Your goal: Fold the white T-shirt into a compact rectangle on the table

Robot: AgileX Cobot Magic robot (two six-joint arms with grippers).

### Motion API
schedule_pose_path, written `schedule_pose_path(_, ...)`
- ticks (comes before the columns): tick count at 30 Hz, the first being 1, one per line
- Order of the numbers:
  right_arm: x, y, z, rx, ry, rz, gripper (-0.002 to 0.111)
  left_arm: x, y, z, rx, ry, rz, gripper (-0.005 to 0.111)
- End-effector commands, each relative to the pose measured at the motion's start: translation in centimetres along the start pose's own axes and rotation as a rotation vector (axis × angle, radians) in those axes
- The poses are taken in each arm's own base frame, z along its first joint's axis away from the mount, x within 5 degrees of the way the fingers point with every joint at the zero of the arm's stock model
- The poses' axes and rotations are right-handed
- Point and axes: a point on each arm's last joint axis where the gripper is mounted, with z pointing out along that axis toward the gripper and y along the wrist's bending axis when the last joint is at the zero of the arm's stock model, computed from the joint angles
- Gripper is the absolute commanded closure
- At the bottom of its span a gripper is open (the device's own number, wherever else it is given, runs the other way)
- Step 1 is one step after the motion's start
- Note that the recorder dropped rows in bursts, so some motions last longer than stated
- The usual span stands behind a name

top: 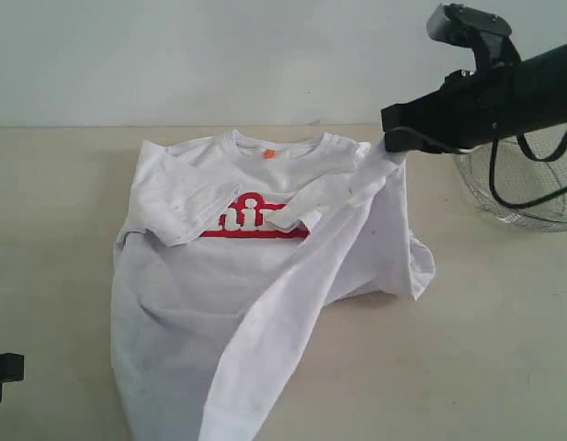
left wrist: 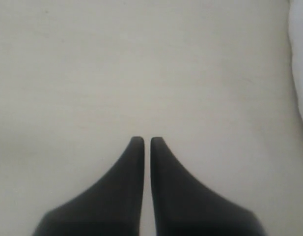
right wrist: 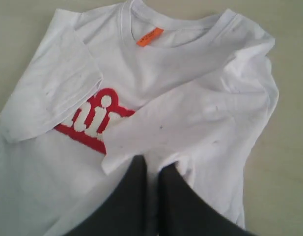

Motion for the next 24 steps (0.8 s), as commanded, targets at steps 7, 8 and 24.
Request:
schedule_pose_path(7, -4.2, -4.2, 7.0, 0.079, -0.073, 0.002, 0.108, 0.0, 0.1, -0.1, -0.015, -0.019, -0.002, 0.102)
schedule_pose_path(8, -4.5, -4.6, 7.6, 0.090, -0.083, 0.006, 0.108, 0.0, 0.1, -0.1, -0.017, -0.020, -0.002, 0.102)
schedule_pose_path(24, -4.4, -9.7, 15.0, 0.224, -0.139, 0.080, 0.018, -0.2, -1.1, -1.6, 0.087, -0.049, 0.036, 0.102)
